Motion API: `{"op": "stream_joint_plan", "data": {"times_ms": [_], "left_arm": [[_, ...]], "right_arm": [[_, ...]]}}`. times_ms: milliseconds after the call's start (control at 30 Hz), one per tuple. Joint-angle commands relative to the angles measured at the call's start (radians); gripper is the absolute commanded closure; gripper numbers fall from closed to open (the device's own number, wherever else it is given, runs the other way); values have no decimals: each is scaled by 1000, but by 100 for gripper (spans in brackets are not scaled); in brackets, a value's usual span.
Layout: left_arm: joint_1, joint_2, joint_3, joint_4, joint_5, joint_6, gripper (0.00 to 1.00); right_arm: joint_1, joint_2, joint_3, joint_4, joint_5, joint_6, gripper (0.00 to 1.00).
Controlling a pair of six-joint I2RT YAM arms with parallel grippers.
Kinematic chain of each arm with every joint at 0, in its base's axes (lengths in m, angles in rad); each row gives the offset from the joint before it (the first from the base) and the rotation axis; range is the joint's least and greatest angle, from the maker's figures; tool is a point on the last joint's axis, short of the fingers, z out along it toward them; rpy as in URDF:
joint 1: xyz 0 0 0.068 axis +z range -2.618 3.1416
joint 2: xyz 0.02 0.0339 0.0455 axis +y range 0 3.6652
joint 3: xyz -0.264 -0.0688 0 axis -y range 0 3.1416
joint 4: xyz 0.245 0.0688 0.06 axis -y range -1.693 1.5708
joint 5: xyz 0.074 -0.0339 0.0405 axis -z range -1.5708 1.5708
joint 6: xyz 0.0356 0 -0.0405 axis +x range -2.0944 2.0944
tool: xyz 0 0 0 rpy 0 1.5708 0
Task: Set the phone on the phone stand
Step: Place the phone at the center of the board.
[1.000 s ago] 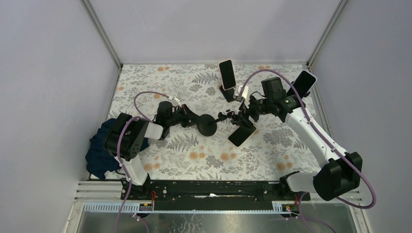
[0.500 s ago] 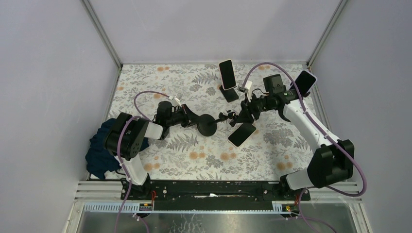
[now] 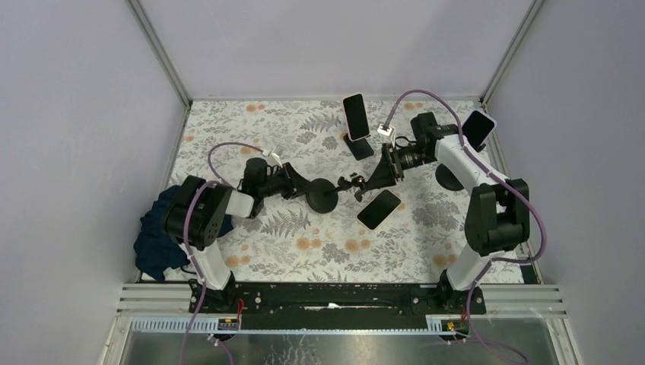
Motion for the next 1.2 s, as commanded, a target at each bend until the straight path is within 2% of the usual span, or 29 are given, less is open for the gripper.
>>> {"op": "stream_joint_plan", "data": {"times_ms": [0,100,267,500,600,667,767,967,1067,1167], "left_arm": [[15,19,-1,-189,-110,106,69],[16,-23,17,-263,-173,135,57],[21,-98,33,-314,-235,152,45],[29,-299,-35,-222,-292,146,32],[31,-387,-63,-215,-308,171,27],[37,-433,-72,-230,-298,195,26],[42,-504,-112,-185,-255,229,26],[20,-701,-293,191,-100,252,26],[-41,-835,-390,300,-114,307,26],[-190,-966,-445,252,-226,508,25]], "right_arm": [[9,42,14,-94,-86,21,84],[9,52,7,-72,-100,47,86],[10,41,-42,42,-130,164,86],[25,-3,-144,341,-140,492,87],[52,-9,-139,409,-125,561,87],[77,-10,-116,412,-108,579,87],[87,-22,-127,535,-82,736,87],[98,-27,-212,821,-46,1067,85],[118,1,-238,934,-48,1181,84],[158,28,-256,1023,-47,1266,82]]}}
